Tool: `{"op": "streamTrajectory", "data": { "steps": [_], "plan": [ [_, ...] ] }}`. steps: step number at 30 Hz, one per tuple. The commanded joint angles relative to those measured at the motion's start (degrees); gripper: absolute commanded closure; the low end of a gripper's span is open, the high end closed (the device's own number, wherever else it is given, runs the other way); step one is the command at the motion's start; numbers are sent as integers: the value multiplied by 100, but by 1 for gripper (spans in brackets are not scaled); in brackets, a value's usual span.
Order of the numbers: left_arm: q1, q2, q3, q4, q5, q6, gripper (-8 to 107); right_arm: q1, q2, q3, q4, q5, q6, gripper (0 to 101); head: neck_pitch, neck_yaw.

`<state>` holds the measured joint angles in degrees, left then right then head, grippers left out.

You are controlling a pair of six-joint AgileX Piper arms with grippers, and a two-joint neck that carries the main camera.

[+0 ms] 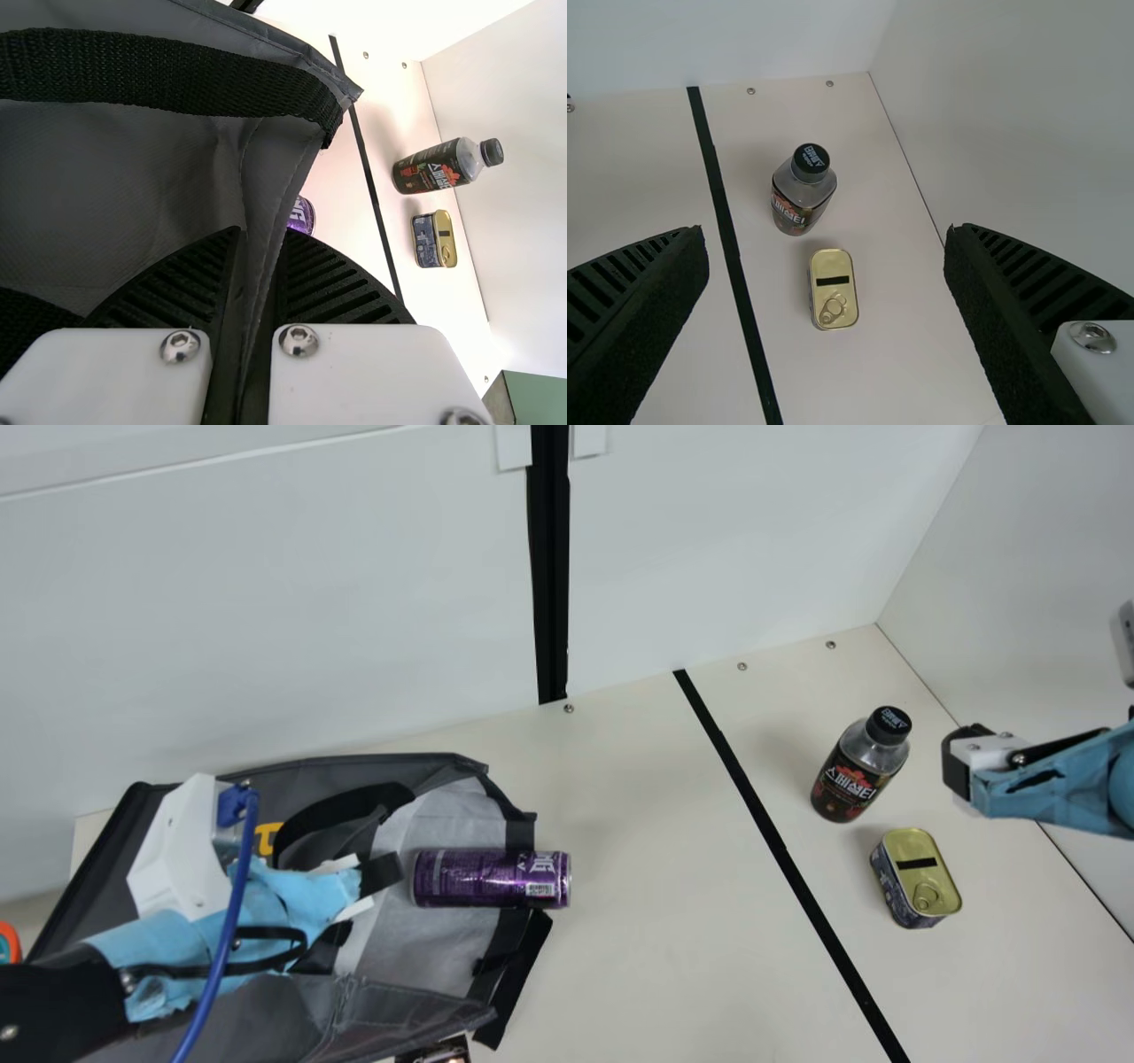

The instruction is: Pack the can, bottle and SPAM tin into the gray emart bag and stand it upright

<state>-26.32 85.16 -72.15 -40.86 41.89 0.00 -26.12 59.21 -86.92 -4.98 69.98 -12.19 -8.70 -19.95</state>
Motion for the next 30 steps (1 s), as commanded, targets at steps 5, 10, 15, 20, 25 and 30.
{"op": "streamTrajectory", "data": {
  "steps": [5,10,15,20,25,30],
  "plan": [
    [0,0,0,0,0,0,107,636,-149,293,-662,-8,888,6,-130,-5],
    [0,0,0,0,0,0,107,856,-250,451,-850,-8,1163,6,-130,-5],
    [0,0,0,0,0,0,107,971,-330,545,-934,-8,1298,6,-130,-5],
    [0,0,0,0,0,0,107,1018,-402,603,-932,-8,1335,6,-130,-5],
    [0,0,0,0,0,0,107,1046,-459,640,-915,-8,1353,6,-130,-5],
    [0,0,0,0,0,0,107,1033,-497,662,-874,-8,1337,6,-130,-5]
  ]
}}
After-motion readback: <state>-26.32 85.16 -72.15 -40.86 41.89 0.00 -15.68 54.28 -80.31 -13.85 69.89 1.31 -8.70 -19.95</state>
